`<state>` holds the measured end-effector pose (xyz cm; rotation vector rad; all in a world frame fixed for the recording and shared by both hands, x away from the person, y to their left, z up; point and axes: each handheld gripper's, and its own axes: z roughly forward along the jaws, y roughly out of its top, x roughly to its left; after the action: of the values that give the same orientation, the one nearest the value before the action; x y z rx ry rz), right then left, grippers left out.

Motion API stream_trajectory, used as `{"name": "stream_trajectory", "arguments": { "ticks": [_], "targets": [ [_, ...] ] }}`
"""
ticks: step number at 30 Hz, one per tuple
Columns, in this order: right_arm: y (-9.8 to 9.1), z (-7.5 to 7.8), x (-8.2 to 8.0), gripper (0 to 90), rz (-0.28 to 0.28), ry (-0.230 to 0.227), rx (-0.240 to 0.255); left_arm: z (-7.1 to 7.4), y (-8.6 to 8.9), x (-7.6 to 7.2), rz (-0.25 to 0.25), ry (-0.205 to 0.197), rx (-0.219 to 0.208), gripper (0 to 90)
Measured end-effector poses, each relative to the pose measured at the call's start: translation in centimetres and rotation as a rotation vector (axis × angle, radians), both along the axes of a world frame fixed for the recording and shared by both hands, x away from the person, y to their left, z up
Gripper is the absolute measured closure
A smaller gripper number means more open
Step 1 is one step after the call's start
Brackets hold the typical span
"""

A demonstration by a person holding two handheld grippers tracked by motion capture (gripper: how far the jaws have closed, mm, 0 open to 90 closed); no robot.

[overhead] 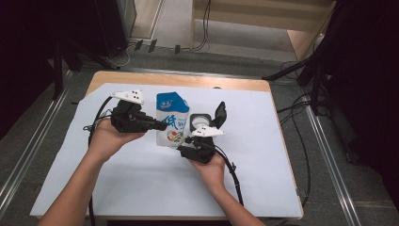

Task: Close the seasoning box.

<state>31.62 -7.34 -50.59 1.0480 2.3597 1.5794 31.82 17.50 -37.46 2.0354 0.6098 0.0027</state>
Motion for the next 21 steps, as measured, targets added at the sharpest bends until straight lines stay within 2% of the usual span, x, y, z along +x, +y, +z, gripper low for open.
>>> {"name": "stream_trajectory", "arguments": {
  "ticks": [3, 10, 14, 17, 21],
  "targets": [
    [-0.1, 0.0, 0.0, 56.6, 0.004, 0.002, -0.006, 0.0, 0.4, -0.1, 0.015, -0.008, -0.022, 90.0],
    [-0.1, 0.4, -0.6, 56.2, 0.034, -0.001, -0.041, -0.4, 1.9, -0.4, 0.072, -0.016, -0.039, 90.0],
    [-0.8, 0.7, -1.0, 56.1, 0.039, 0.003, -0.042, -1.1, 2.5, -0.5, 0.111, -0.017, -0.028, 90.0],
    [-1.7, 1.2, -1.1, 56.0, 0.038, 0.019, -0.027, -1.5, 2.7, -0.4, 0.136, -0.011, 0.010, 90.0],
    [-2.8, 2.0, -1.1, 55.6, 0.038, 0.033, -0.012, -2.2, 2.9, -0.4, 0.161, -0.002, 0.033, 90.0]
  ]
}}
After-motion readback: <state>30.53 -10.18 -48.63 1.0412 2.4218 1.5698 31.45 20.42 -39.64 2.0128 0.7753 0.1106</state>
